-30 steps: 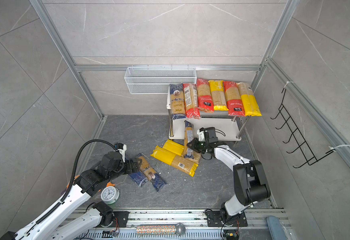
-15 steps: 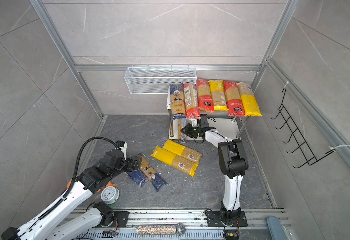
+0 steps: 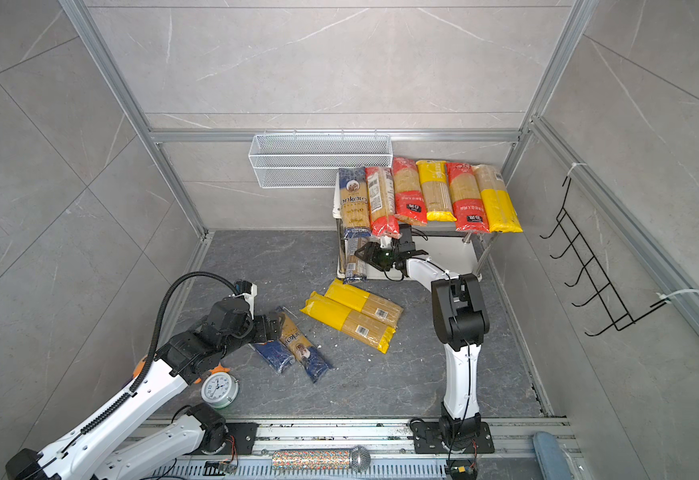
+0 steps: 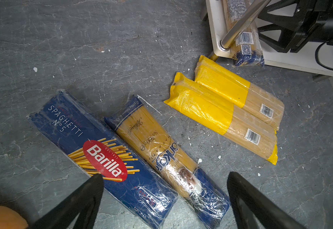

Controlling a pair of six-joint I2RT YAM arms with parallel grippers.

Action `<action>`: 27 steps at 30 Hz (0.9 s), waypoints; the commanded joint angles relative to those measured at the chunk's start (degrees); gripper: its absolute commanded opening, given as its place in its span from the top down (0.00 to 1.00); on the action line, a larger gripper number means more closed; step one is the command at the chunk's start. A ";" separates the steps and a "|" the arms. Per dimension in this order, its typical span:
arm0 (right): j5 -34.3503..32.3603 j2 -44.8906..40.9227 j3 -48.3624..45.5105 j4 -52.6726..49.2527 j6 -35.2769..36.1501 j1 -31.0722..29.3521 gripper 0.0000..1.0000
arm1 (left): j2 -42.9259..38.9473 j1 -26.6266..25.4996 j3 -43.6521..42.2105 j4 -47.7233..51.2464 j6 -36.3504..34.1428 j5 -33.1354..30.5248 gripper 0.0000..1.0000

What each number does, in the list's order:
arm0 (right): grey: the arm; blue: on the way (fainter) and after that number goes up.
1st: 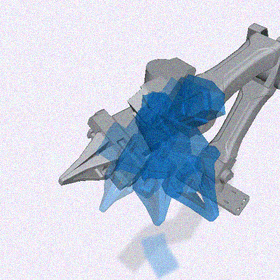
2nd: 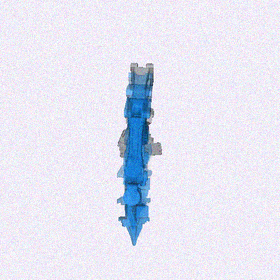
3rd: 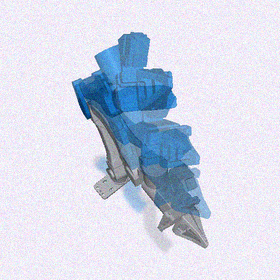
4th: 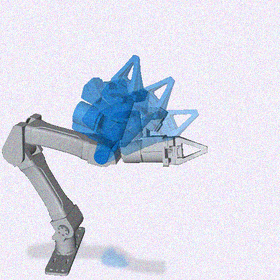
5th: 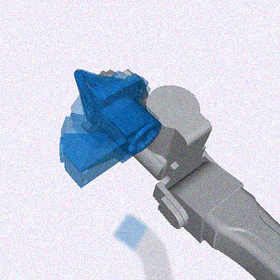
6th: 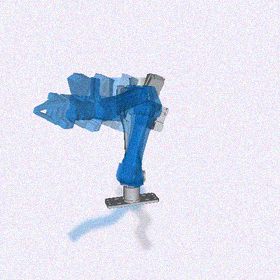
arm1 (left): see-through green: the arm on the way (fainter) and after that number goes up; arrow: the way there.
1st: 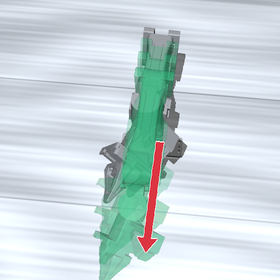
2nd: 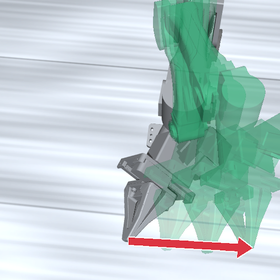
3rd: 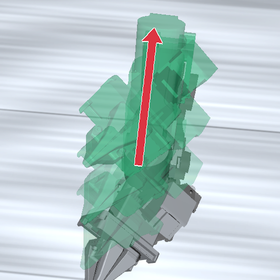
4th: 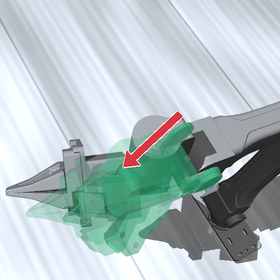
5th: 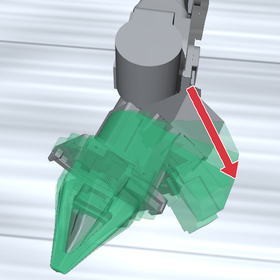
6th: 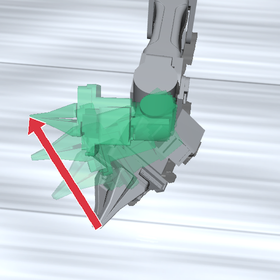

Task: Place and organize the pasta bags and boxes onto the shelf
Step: 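Stand the bag upright on the lower shelf and open the right gripper, then draw the right gripper back down onto the yellow-banded spaghetti bags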

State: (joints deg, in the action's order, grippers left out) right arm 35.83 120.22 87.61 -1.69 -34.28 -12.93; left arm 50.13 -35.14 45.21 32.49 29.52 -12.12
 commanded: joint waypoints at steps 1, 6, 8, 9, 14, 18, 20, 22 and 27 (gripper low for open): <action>0.91 -3.08 -1.31 1.09 1.21 -0.03 0.38 | -0.93 0.12 2.34 -1.69 -1.40 -0.80 0.00; -0.38 -8.25 -6.84 -0.39 3.36 -0.04 0.38 | -2.83 0.14 1.83 -1.16 -0.80 -0.67 0.00; -0.22 -11.04 -9.88 -1.21 4.85 0.01 0.37 | -4.04 0.11 1.42 -0.83 -0.42 -0.47 0.00; -0.09 -12.13 -11.04 -1.93 5.48 0.01 0.37 | -4.55 0.07 1.29 -0.62 -0.32 -0.38 0.00; -1.03 -19.36 -18.85 -4.85 7.80 0.01 0.37 | -8.02 0.08 0.30 0.93 0.69 -0.01 0.00; -2.79 -25.18 -24.65 -6.97 8.73 -0.64 0.37 | -10.78 0.09 -0.93 2.02 1.96 0.72 0.00; -4.98 -27.75 -26.76 -9.91 10.13 -2.73 0.36 | -12.15 0.15 -1.73 2.35 2.76 1.31 0.00; -9.23 -30.06 -28.67 -12.98 11.95 -6.13 0.36 | -13.26 0.11 -2.44 2.83 3.46 2.24 0.00; -17.65 -35.64 -35.25 -15.52 12.92 -15.05 0.14 | -15.86 0.00 -4.55 4.51 7.01 4.64 0.00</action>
State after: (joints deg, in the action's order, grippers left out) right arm 24.73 87.55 55.24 -12.93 -23.29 -24.75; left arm 35.62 -35.11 41.50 35.70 33.54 -9.89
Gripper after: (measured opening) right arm 0.853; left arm 0.998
